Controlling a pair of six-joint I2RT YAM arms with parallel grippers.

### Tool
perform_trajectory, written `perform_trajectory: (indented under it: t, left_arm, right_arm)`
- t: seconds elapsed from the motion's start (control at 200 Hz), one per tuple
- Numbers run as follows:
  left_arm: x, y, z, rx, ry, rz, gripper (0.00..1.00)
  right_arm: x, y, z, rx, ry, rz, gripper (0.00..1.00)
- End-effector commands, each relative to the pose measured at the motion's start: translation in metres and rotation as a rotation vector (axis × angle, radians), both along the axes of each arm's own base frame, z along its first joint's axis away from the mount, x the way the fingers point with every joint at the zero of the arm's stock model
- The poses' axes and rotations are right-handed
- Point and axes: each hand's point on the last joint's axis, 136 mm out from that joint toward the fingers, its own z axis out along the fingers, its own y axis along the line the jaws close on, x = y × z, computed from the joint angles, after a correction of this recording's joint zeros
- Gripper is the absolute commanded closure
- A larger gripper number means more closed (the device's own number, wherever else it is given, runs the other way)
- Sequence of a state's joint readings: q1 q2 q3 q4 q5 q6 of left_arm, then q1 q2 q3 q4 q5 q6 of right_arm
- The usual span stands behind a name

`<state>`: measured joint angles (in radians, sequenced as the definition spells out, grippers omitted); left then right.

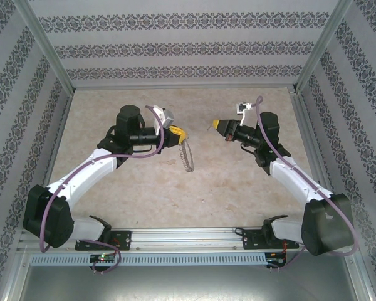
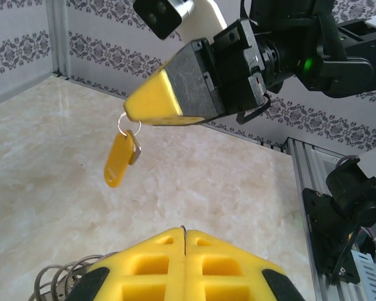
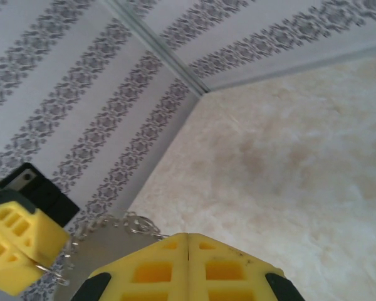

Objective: Put the keys on the keyring

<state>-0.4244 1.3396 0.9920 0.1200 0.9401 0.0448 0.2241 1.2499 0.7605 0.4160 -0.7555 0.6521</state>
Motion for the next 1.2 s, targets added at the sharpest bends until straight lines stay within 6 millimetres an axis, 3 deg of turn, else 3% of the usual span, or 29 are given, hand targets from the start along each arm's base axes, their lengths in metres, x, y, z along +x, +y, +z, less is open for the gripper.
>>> perform_trajectory:
  t: [0.0,0.215,0.674,0.889,1.194]
  left_arm:
    - [-0.009,-0.008,0.028,-0.046,-0.103,-0.066,1.00]
    - [-0.009,-0.013,0.033,-0.061,-0.096,-0.080,1.00]
    - [-0.019,-0.017,0.048,-0.068,-0.190,-0.104,1.00]
    - [-0.027,-0.016,0.061,-0.081,-0.273,-0.104,1.00]
    - [-0.035,-0.017,0.071,-0.075,-0.327,-0.117,1.00]
  right_arm:
    - [-0.012,0.008,0.045,0.029,-0.191,0.109,1.00]
    - [-0.035,0.025,0.052,0.028,-0.258,0.241,1.00]
    - [-0.079,0.043,0.038,0.021,-0.252,0.425,1.00]
    - [-0.086,0.043,0.031,0.020,-0.237,0.435,1.00]
    - [-0.089,0.048,0.039,0.026,-0.255,0.445,1.00]
